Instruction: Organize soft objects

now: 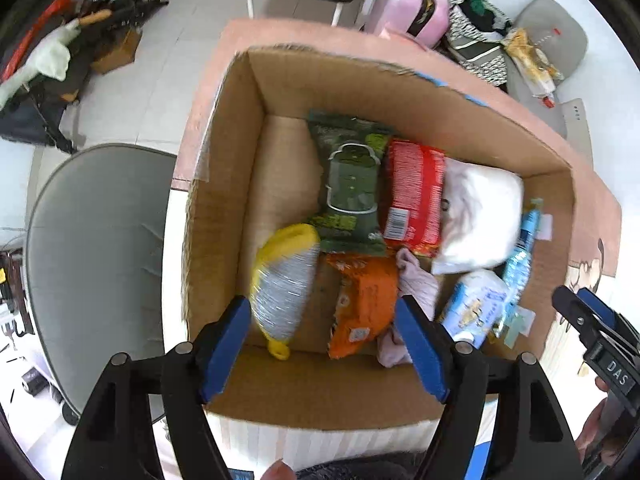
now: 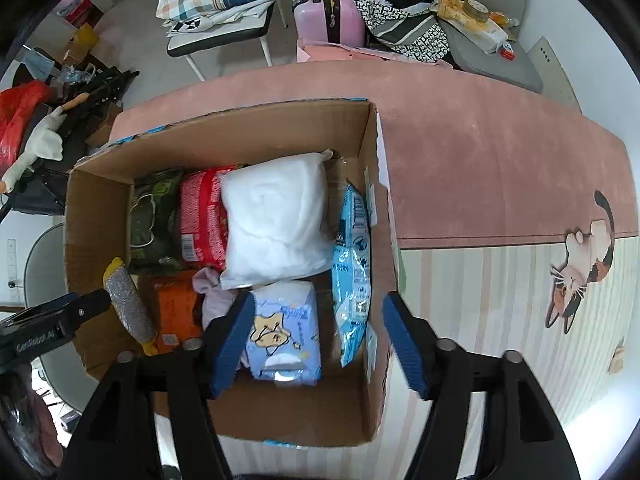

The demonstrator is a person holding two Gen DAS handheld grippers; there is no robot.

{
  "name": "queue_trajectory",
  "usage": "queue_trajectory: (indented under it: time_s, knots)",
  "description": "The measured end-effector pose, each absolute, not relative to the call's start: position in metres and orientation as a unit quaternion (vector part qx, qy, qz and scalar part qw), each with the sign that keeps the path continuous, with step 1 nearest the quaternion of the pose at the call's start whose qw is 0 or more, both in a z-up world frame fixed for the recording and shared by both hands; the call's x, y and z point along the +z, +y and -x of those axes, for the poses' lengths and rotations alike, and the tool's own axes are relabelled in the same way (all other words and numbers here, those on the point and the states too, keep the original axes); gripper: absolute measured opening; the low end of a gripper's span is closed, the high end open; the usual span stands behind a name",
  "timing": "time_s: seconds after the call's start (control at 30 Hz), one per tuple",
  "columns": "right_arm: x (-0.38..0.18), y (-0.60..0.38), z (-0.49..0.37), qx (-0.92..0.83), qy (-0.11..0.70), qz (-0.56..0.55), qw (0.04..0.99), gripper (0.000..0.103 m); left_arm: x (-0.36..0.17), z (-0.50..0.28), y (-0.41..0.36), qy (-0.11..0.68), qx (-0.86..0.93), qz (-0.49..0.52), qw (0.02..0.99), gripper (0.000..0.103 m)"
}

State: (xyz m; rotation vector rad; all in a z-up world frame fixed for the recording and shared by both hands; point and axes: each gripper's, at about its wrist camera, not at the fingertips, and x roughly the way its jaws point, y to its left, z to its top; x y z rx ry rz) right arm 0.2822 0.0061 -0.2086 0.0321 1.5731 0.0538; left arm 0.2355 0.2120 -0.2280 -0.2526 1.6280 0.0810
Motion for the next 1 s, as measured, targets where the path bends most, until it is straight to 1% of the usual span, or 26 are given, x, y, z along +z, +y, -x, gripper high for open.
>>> queue_trajectory:
  time_s: [0.27, 0.3, 0.33, 0.37, 0.4, 0.43, 0.5, 0.53, 0.57, 0.6, 0.77, 0.93, 1.0]
  knots:
    - [-0.189, 0.014, -0.246, 0.037, 0.698, -0.005, 0.715, 0.076, -0.193, -0.208, 0.193, 0.688, 0.028, 0.088, 0.720, 0.074]
    - [-0.187, 0.014, -0.240, 0.036, 0.695, -0.005, 0.718, 0.076, -0.189, -0.204, 0.190, 0.683, 0.029, 0.085, 0.725, 0.074]
    - [-0.185, 0.015, -0.236, 0.037, 0.693, -0.004, 0.720, 0.079, -0.186, -0.201, 0.188, 0.679, 0.029, 0.084, 0.729, 0.075]
    - [-0.183, 0.015, -0.232, 0.038, 0.692, -0.003, 0.721, 0.085, -0.184, -0.198, 0.186, 0.675, 0.029, 0.083, 0.732, 0.081]
    - [-0.181, 0.014, -0.227, 0.038, 0.691, -0.002, 0.722, 0.087, -0.181, -0.195, 0.184, 0.672, 0.029, 0.082, 0.735, 0.089]
    - [-0.178, 0.014, -0.223, 0.039, 0.689, -0.003, 0.723, 0.088, -0.178, -0.192, 0.182, 0.667, 0.033, 0.081, 0.740, 0.091]
    - [-0.173, 0.013, -0.217, 0.041, 0.686, -0.007, 0.726, 0.088, -0.172, -0.187, 0.180, 0.657, 0.037, 0.077, 0.749, 0.092]
    - [-0.170, 0.013, -0.215, 0.041, 0.684, -0.008, 0.728, 0.093, -0.171, -0.186, 0.179, 0.655, 0.038, 0.074, 0.751, 0.093]
    - [-0.166, 0.012, -0.212, 0.040, 0.680, -0.009, 0.732, 0.102, -0.169, -0.185, 0.177, 0.654, 0.039, 0.070, 0.753, 0.099]
    - [-0.162, 0.011, -0.210, 0.039, 0.676, -0.007, 0.736, 0.103, -0.167, -0.184, 0.176, 0.652, 0.041, 0.068, 0.754, 0.102]
    - [-0.139, 0.007, -0.198, 0.034, 0.659, 0.000, 0.751, 0.103, -0.152, -0.175, 0.175, 0.636, 0.046, 0.066, 0.767, 0.102]
    - [-0.101, -0.001, -0.182, 0.038, 0.636, -0.011, 0.771, 0.103, -0.116, -0.160, 0.165, 0.610, 0.044, 0.047, 0.789, 0.102]
    - [-0.078, -0.005, -0.172, 0.039, 0.621, -0.014, 0.783, 0.103, -0.096, -0.151, 0.161, 0.596, 0.043, 0.046, 0.801, 0.102]
